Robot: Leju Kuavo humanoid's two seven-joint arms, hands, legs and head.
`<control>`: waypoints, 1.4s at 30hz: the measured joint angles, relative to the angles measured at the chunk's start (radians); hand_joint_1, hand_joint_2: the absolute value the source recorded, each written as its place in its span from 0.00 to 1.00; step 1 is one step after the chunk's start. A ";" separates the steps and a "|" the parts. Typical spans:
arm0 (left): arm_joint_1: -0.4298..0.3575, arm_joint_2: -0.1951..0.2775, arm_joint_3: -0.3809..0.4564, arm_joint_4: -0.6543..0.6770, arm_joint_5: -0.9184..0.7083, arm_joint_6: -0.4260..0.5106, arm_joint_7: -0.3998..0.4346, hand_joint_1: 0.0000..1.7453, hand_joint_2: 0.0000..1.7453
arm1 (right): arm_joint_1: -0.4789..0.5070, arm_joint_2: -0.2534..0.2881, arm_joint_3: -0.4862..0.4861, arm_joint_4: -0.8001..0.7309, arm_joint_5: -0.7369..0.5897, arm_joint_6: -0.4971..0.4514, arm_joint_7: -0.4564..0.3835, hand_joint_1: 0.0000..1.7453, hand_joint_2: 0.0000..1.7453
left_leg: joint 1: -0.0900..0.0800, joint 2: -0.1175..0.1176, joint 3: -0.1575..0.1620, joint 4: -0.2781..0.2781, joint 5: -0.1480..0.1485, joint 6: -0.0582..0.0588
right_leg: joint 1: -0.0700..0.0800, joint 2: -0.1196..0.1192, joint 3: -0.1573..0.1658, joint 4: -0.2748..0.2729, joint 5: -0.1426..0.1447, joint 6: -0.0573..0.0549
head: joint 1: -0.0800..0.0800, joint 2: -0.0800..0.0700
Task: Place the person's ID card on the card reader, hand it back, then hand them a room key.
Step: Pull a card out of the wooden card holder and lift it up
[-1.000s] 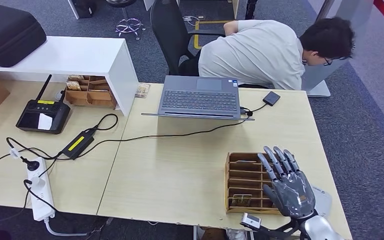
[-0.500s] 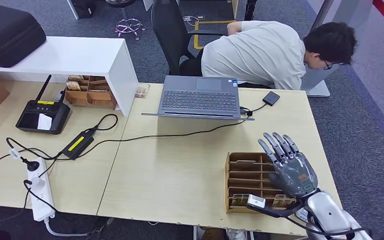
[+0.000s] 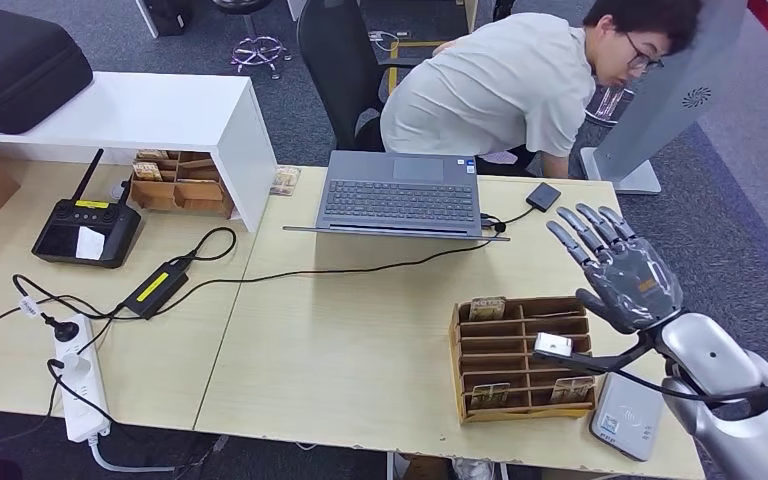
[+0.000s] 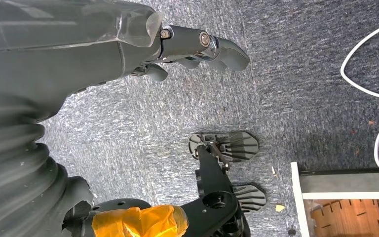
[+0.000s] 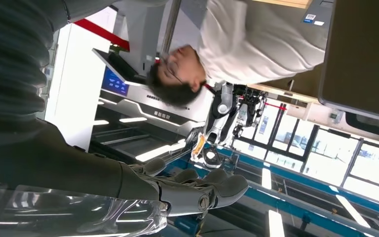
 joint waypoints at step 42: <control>0.053 0.009 0.003 0.000 0.027 0.015 -0.040 0.00 1.00 | 0.369 -0.156 -0.139 -0.309 0.120 -0.088 0.165 0.00 1.00 | 0.000 -0.001 -0.001 0.000 -0.002 0.002 | 0.000 -0.002 0.000 -0.001 -0.002 0.002 | 0.000 0.000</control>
